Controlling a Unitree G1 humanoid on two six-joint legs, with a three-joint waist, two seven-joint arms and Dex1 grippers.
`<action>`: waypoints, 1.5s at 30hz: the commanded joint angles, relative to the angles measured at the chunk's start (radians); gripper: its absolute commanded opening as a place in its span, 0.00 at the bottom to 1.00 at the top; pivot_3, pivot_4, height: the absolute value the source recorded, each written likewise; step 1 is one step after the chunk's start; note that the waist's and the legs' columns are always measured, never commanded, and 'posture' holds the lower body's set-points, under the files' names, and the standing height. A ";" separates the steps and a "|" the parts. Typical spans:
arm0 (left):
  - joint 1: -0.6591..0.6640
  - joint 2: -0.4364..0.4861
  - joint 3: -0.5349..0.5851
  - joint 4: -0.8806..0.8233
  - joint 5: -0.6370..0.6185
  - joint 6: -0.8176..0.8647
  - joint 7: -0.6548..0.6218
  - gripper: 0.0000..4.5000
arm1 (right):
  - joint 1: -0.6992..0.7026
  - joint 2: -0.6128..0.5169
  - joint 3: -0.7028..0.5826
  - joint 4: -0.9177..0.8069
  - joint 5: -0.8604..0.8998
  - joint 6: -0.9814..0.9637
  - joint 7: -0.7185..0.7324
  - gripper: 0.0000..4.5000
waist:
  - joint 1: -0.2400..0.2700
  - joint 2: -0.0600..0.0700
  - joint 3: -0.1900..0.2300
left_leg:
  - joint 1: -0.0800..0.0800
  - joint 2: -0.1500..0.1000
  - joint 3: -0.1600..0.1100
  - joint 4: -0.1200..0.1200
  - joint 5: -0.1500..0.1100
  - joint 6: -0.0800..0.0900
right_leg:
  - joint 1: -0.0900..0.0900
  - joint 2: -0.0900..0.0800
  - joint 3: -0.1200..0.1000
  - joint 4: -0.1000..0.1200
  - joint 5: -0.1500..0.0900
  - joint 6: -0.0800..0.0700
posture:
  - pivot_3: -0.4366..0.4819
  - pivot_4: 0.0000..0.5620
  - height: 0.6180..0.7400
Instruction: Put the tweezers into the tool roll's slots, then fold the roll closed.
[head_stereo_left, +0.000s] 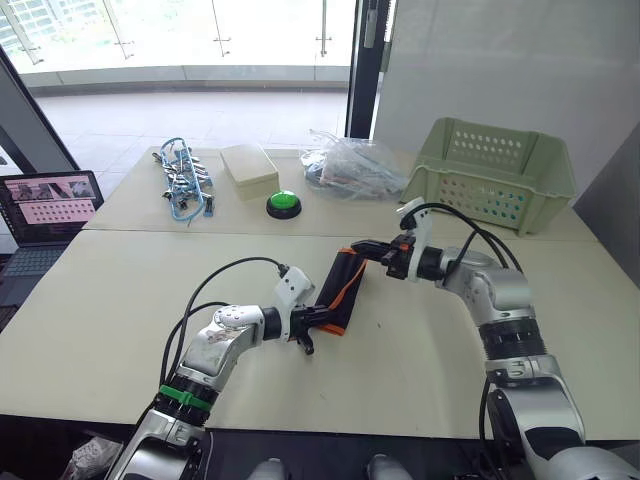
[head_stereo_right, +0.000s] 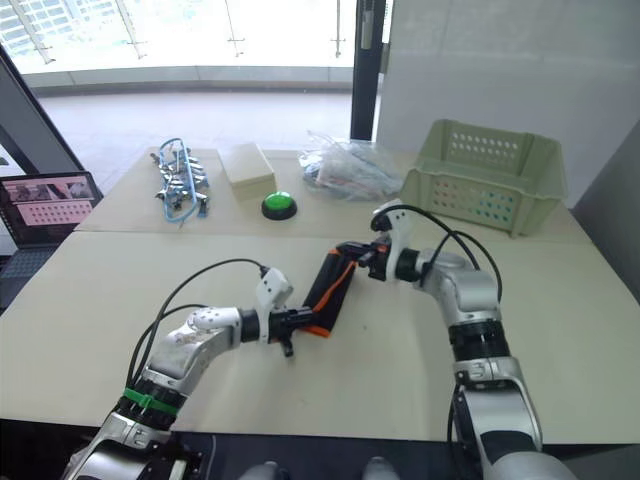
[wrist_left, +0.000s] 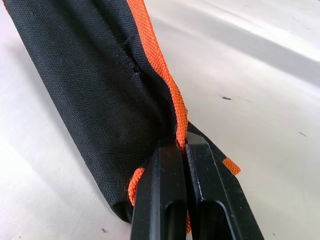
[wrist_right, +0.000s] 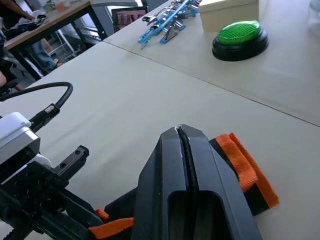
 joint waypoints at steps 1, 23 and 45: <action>0.035 0.018 -0.063 0.079 0.080 0.060 0.030 0.00 | 0.010 0.005 0.086 -0.017 -0.077 -0.086 0.008 0.00 | 0.002 0.000 0.000 | 0.000 0.000 0.000 0.000 0.000 0.000 | 0.000 0.000 0.000 0.000 0.000 0.000 | 0.48 0.27 1.00; 0.031 0.085 0.161 -0.257 -0.137 0.092 -0.028 0.64 | 0.038 0.016 0.267 0.287 -0.312 -0.383 0.012 0.00 | -0.010 0.000 0.000 | 0.000 0.001 -0.001 0.000 0.000 0.000 | 0.000 0.000 -0.001 0.001 0.000 0.000 | 0.48 0.27 1.00; 0.010 -0.024 -0.021 0.103 0.051 -0.106 -0.091 0.01 | 0.095 0.023 0.209 0.201 -0.274 -0.487 0.060 0.00 | -0.013 0.000 0.000 | -0.001 0.000 -0.001 0.000 0.000 0.000 | -0.001 0.000 -0.001 0.000 0.000 0.000 | 0.48 0.27 1.00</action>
